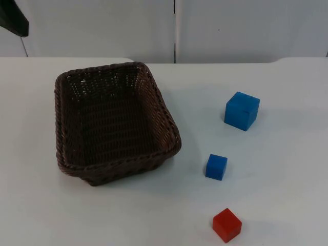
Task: Pick up the basket with the left hand and place the largest block into the basket with the right hand.
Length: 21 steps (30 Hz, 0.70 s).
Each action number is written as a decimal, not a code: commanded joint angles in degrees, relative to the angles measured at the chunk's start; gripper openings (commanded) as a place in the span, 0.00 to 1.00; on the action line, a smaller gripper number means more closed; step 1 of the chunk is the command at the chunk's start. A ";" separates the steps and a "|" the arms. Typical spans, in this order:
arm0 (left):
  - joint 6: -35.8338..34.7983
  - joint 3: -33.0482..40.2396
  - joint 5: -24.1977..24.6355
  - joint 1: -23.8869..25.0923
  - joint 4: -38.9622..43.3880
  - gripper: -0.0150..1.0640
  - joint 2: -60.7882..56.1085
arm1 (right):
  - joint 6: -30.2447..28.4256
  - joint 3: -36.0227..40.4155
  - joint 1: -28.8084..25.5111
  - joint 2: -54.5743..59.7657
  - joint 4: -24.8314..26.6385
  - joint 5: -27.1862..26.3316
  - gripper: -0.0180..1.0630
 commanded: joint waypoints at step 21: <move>0.19 -3.55 -6.49 -1.83 -6.46 0.99 20.43 | 0.00 0.11 -0.29 -0.17 -0.15 -0.25 0.99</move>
